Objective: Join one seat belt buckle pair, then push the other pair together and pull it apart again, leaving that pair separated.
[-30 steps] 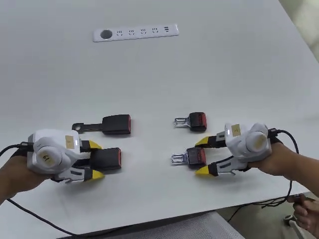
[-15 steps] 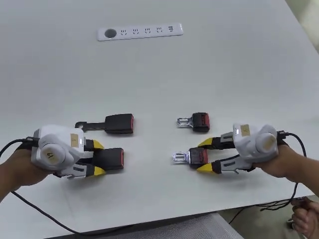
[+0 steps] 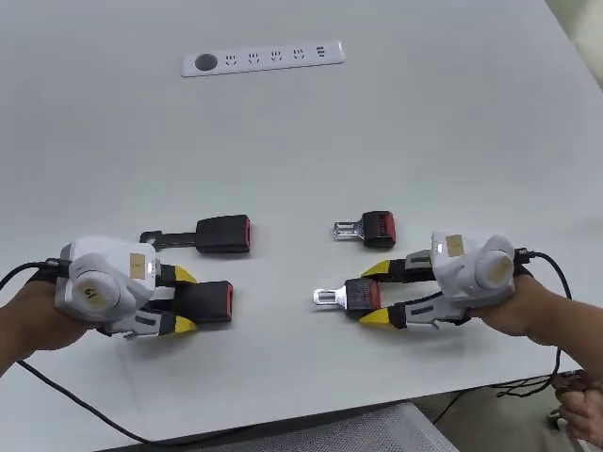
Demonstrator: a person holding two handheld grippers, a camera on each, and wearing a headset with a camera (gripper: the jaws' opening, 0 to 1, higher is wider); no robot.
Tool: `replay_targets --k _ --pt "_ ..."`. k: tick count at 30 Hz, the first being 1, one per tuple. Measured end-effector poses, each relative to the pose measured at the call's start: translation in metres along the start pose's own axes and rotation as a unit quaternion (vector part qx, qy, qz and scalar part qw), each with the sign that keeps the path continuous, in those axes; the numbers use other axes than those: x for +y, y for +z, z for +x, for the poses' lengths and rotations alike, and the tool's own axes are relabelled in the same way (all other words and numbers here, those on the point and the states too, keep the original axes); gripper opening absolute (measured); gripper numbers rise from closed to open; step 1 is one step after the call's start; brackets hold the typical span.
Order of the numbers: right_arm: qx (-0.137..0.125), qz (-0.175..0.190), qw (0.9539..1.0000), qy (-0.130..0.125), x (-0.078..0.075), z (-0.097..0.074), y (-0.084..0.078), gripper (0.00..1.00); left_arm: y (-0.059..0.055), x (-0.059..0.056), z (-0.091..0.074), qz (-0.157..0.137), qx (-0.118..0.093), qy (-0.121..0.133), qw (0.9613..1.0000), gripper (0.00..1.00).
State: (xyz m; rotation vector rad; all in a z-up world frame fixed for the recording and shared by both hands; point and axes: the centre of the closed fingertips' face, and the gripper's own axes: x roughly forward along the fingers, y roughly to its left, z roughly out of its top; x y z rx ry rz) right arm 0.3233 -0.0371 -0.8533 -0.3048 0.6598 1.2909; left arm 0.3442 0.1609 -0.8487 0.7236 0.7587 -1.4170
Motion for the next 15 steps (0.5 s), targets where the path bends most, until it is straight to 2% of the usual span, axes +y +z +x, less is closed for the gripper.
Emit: replay_targets --k 8,15 --pt "-0.022 0.005 0.9997 -0.003 0.002 0.018 0.013 0.35 0.000 -0.001 0.001 -0.003 0.004 0.000 1.0000 0.34" --pt "-0.027 0.001 0.9996 0.006 0.007 0.029 0.023 0.35 0.000 -0.001 0.001 -0.005 0.006 -0.002 1.0000 0.34"
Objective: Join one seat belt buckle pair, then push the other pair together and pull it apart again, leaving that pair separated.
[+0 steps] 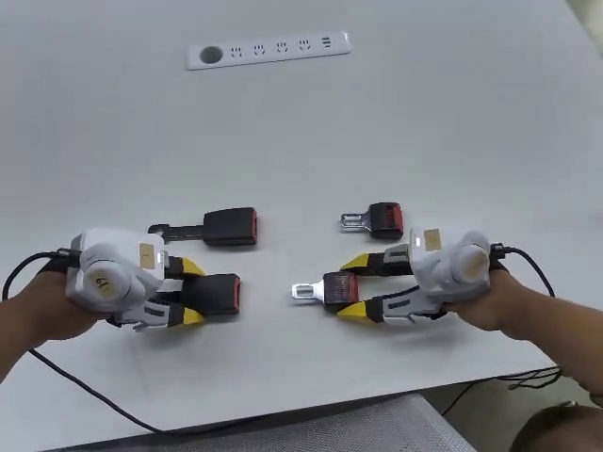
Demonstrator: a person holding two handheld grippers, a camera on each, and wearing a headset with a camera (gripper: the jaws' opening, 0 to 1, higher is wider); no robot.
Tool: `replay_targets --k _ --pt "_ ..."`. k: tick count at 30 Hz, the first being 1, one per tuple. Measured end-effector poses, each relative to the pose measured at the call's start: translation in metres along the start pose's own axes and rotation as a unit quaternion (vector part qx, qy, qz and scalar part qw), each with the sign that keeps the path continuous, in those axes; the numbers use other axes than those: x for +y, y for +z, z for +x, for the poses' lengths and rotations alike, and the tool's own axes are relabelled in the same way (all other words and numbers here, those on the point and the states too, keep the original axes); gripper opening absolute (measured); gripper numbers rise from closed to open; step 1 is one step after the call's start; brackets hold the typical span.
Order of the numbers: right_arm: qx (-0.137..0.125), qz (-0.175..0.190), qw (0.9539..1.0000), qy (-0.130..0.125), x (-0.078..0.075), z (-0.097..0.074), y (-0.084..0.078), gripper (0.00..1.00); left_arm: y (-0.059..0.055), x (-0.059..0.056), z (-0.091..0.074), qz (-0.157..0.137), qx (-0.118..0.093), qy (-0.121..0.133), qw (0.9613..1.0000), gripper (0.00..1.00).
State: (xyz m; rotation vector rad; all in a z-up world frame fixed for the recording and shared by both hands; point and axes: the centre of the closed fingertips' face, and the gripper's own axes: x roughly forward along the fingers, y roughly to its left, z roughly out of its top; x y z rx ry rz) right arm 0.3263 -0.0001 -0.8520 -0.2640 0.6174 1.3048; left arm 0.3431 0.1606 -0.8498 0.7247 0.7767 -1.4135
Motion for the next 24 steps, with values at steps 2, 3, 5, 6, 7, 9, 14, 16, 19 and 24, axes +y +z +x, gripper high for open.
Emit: replay_targets --k 2,3,5,6,7,9,14,16,19,24 --pt "-0.003 0.004 1.0000 0.002 0.000 0.002 0.001 0.35 0.000 0.000 0.000 0.000 0.000 -0.001 1.0000 0.34" --pt "-0.006 0.004 1.0000 0.001 0.000 0.004 0.002 0.35 0.000 0.000 0.000 0.000 0.000 -0.002 1.0000 0.34" --pt "-0.009 0.006 0.9999 0.002 0.000 0.008 0.005 0.35 -0.001 0.000 0.000 0.003 0.002 -0.003 1.0000 0.34" --pt "-0.010 0.006 0.9999 0.002 0.000 0.010 0.007 0.35 -0.001 0.000 0.000 0.002 0.002 -0.004 1.0000 0.34" --pt "-0.010 0.004 0.9999 0.001 0.000 0.012 0.008 0.35 -0.001 0.000 0.000 0.002 0.002 -0.004 1.0000 0.34" --pt "-0.014 0.006 0.9999 -0.002 0.000 0.018 0.012 0.35 -0.001 0.000 0.000 0.002 0.001 -0.004 1.0000 0.34" --pt "-0.014 0.006 0.9999 0.001 0.003 0.034 0.021 0.35 -0.001 0.001 0.000 -0.002 0.001 -0.004 1.0000 0.34" --pt "-0.017 0.007 0.9998 0.006 0.004 0.038 0.025 0.35 -0.001 0.001 0.000 -0.008 0.000 -0.003 1.0000 0.34" --pt "-0.011 0.001 0.9999 0.012 0.006 0.046 0.030 0.35 -0.001 0.001 0.000 -0.008 -0.001 -0.001 1.0000 0.34" --pt "-0.005 -0.009 0.9998 0.018 0.008 0.055 0.035 0.35 -0.001 0.001 -0.001 -0.010 -0.002 0.001 0.9999 0.34"
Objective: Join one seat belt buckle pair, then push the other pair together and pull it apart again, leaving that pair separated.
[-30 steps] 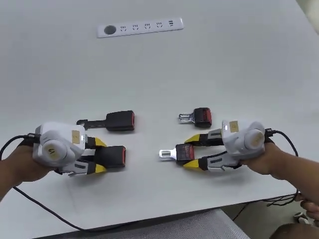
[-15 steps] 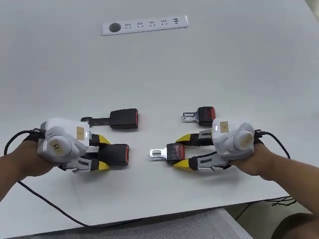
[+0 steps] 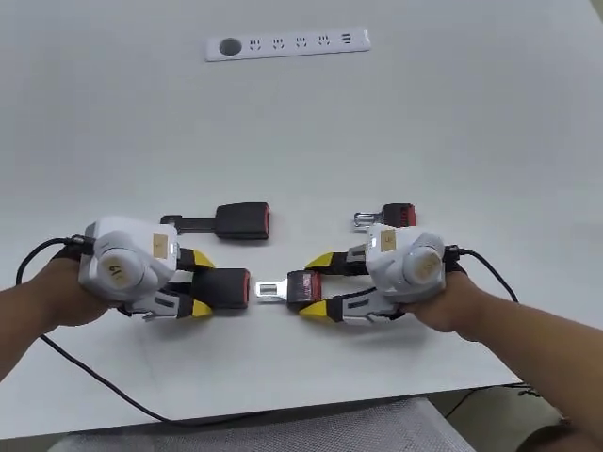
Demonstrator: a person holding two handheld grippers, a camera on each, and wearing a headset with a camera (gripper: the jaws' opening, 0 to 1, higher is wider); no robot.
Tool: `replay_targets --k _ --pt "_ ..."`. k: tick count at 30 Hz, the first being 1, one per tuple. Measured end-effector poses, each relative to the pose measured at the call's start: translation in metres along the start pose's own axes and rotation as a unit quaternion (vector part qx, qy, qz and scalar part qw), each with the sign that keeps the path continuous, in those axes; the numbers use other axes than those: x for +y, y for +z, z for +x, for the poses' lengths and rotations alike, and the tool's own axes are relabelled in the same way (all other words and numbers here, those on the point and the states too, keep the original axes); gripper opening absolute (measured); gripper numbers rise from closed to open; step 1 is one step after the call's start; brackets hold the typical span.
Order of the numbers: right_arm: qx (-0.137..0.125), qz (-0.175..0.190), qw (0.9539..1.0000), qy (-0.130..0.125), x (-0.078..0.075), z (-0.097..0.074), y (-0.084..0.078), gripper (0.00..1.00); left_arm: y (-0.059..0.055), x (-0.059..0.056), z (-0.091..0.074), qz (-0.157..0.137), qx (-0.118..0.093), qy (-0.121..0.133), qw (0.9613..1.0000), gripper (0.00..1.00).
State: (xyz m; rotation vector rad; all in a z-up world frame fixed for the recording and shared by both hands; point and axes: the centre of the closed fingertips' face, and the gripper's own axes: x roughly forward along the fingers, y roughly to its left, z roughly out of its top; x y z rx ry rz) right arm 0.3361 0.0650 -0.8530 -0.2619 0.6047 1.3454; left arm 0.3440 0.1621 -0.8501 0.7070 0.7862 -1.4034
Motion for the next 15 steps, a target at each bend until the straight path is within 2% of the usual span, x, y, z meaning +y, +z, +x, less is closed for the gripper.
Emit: replay_targets --k 5,6,12,13,15 --pt "0.007 -0.006 1.0000 0.001 -0.001 0.007 0.005 0.35 -0.001 0.000 0.000 -0.006 0.000 0.003 1.0000 0.34" --pt "0.014 -0.021 0.9997 0.001 -0.001 0.008 0.004 0.35 -0.001 0.000 0.000 -0.009 0.000 0.003 1.0000 0.34" --pt "0.029 -0.020 0.9994 0.004 0.000 0.023 0.014 0.35 -0.002 0.000 0.001 -0.007 0.003 0.003 1.0000 0.34" --pt "0.037 -0.036 0.9987 0.006 -0.001 0.022 0.012 0.35 -0.003 0.000 0.000 -0.008 0.004 0.003 1.0000 0.34" --pt "0.033 -0.022 0.9992 0.009 -0.002 0.020 0.011 0.35 -0.003 -0.001 0.000 -0.011 0.001 0.006 0.9999 0.34"
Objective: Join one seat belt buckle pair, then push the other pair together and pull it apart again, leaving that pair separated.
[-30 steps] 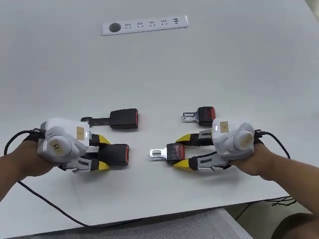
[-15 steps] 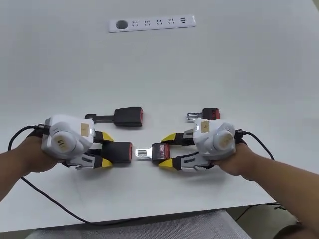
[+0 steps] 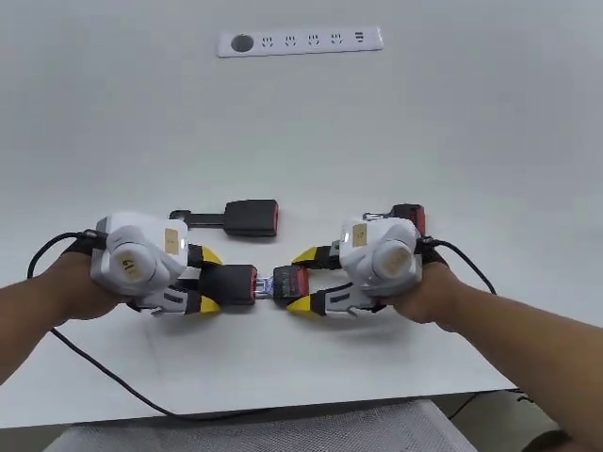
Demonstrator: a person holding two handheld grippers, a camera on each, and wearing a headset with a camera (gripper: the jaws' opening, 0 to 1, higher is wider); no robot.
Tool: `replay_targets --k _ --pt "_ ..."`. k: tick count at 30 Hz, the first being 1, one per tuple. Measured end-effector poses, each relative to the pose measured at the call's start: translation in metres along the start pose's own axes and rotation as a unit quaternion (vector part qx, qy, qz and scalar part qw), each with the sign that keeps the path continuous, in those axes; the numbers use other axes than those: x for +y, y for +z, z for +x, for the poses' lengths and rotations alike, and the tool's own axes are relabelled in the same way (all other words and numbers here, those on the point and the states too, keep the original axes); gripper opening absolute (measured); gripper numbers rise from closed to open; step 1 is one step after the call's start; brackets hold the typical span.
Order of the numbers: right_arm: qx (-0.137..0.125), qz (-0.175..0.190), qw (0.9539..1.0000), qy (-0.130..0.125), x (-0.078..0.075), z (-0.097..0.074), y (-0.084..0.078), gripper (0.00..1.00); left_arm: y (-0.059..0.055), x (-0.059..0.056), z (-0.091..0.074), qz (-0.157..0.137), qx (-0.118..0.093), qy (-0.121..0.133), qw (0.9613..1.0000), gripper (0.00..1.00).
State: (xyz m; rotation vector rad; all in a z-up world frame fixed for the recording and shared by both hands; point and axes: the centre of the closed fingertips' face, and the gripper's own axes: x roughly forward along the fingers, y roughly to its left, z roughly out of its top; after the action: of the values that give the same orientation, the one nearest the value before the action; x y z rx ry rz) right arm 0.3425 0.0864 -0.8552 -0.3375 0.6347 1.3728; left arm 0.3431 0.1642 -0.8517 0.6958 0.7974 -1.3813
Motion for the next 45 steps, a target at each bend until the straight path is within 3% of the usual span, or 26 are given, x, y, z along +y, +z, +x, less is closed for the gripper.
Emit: replay_targets --k 10,18,31,40,45 --pt "0.004 0.011 0.9999 -0.007 0.001 0.004 0.003 0.34 -0.003 0.002 0.001 0.005 0.005 -0.001 1.0000 0.33" --pt "0.019 0.023 0.9995 -0.006 0.004 0.017 0.010 0.34 -0.004 0.003 0.003 0.009 0.008 -0.004 0.9999 0.33" --pt "0.038 0.003 0.9992 -0.014 0.002 0.017 0.010 0.34 -0.003 0.003 0.004 0.015 0.004 -0.011 0.9998 0.33" --pt "0.041 -0.023 0.9988 -0.011 0.003 0.015 0.010 0.34 -0.001 0.001 0.001 0.028 -0.011 -0.019 0.9994 0.33" --pt "0.037 -0.026 0.9989 -0.010 0.002 0.015 0.010 0.33 -0.001 0.001 -0.001 0.021 -0.028 -0.016 0.9993 0.33"
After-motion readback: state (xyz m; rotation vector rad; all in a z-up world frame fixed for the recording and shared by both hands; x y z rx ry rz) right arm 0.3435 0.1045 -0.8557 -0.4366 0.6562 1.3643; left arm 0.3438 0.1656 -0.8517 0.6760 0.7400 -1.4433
